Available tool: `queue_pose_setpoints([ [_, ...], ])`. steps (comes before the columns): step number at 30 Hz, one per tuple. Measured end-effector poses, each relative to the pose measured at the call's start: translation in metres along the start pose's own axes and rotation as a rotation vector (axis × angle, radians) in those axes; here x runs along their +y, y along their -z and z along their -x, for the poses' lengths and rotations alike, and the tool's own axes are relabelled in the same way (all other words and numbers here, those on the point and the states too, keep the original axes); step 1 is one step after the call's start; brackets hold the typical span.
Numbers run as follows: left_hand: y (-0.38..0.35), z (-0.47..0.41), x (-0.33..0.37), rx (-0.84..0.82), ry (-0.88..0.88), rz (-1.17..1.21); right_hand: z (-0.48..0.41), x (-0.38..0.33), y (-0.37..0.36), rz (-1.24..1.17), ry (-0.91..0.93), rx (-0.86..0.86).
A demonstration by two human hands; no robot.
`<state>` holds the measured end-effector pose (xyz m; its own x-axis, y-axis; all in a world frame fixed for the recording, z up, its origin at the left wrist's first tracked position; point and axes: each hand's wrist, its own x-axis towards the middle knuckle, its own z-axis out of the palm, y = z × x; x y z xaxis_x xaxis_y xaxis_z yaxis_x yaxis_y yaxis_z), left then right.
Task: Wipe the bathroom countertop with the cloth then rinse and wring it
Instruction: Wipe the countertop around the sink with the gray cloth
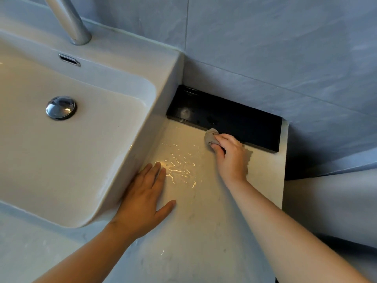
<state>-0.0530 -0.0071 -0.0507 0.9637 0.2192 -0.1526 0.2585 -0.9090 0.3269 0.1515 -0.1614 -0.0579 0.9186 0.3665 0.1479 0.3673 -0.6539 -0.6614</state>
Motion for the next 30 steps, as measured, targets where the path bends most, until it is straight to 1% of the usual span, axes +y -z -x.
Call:
queue_pose_setpoints([
  [4,-0.003,0.011,0.000,0.026,0.009,0.046,-0.005,0.006,0.004,-0.015,0.025,-0.077],
  [9,-0.010,0.029,0.007,0.082,0.096,0.068,0.014,0.000,0.002,0.009,0.093,-0.136],
  [12,-0.011,0.040,0.007,0.067,0.147,0.036,0.033,-0.004,0.002,0.019,0.128,-0.189],
  [15,-0.009,0.052,0.005,0.036,0.173,-0.010,0.056,-0.007,0.003,0.020,0.154,-0.200],
  [22,-0.013,0.063,-0.003,-0.010,0.138,-0.019,0.117,-0.019,0.006,-0.021,0.159,-0.175],
  [27,-0.012,0.061,-0.004,-0.003,0.145,-0.032,0.128,-0.027,0.020,-0.093,0.056,-0.285],
  [28,-0.013,0.062,-0.005,-0.004,0.144,-0.042,0.123,-0.030,0.026,-0.115,0.042,-0.253],
  [30,-0.014,0.062,-0.005,-0.004,0.152,-0.046,0.104,-0.036,0.039,-0.176,0.009,-0.133],
])
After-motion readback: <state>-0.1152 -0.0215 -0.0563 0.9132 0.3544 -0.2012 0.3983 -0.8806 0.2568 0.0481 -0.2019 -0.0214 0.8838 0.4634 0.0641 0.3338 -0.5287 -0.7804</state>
